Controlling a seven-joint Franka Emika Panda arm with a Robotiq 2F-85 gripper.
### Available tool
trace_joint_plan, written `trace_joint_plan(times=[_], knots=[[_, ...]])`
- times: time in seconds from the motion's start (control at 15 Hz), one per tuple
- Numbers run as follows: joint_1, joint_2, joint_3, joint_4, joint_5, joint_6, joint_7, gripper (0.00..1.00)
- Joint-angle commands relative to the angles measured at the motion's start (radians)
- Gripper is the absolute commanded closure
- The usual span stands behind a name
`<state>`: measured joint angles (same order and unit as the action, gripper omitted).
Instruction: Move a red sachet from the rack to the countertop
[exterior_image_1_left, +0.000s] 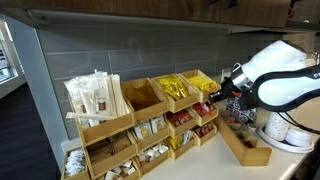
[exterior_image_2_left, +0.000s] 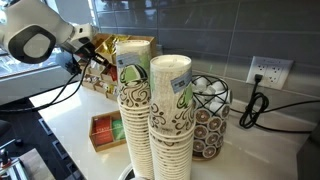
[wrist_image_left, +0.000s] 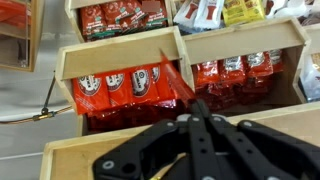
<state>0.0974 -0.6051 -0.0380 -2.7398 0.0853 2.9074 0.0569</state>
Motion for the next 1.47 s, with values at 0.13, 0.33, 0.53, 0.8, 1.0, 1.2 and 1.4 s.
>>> trace_joint_plan(times=[0.13, 0.33, 0.53, 0.8, 1.0, 1.2, 1.4], knots=[[0.036, -0.11, -0.001, -0.011, 0.009, -0.253, -0.049, 1.0], [0.045, -0.121, 0.004, -0.002, 0.007, -0.413, -0.086, 1.0], [0.06, -0.122, 0.007, -0.007, 0.017, -0.514, -0.119, 1.0], [0.077, -0.089, 0.026, 0.0, 0.022, -0.566, -0.132, 1.0], [0.09, -0.069, 0.04, -0.002, 0.022, -0.579, -0.141, 0.98], [0.088, -0.059, 0.06, -0.005, 0.011, -0.576, -0.135, 0.69], [0.079, -0.083, 0.068, -0.005, 0.005, -0.575, -0.127, 0.47]])
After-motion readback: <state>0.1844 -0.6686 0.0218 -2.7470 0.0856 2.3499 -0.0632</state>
